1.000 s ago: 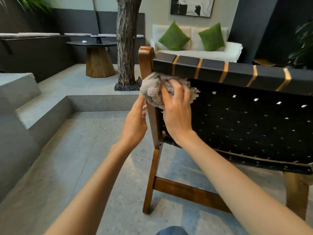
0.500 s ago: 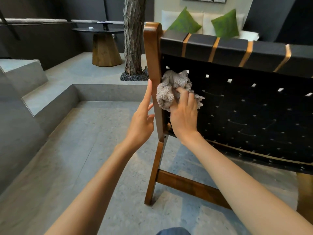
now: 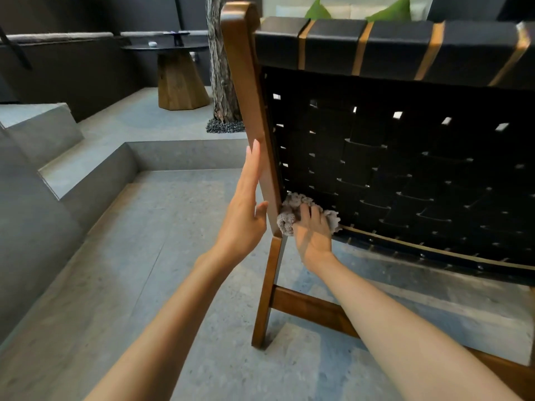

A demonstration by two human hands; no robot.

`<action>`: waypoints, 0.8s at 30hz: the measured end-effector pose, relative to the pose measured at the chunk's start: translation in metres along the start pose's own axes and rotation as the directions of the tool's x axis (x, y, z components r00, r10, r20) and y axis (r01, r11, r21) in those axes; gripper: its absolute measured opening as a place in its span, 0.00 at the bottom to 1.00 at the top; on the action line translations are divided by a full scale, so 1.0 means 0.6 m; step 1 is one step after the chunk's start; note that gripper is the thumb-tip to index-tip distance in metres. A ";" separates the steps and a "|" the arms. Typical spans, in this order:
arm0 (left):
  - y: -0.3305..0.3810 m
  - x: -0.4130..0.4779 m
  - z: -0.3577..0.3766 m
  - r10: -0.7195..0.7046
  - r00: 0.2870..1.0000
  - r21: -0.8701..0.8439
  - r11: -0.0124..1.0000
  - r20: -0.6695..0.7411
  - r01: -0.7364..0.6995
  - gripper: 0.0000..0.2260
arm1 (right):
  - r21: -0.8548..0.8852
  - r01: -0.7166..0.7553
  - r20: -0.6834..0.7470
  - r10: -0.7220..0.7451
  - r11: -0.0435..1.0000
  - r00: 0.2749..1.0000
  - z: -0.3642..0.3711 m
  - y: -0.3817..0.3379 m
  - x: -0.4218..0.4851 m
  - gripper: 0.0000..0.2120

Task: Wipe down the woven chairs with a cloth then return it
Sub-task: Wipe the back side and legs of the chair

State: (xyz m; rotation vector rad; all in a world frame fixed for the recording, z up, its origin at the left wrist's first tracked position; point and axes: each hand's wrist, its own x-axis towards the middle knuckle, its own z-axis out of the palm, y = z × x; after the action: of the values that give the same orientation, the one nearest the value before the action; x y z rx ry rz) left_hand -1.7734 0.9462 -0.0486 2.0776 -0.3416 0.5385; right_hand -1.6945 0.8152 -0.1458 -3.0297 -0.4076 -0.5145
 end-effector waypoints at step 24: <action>0.011 -0.057 0.213 -0.316 0.907 0.428 0.886 0.279 0.177 0.28 | -0.389 0.027 0.212 0.061 0.921 0.975 -0.049 0.203 -0.122 0.28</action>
State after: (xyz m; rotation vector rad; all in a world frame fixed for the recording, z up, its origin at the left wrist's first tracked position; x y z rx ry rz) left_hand -1.7752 0.8352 -0.1214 2.5690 -0.1615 0.0834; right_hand -1.7384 0.6767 -0.1418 -3.4923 -0.3187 -0.2847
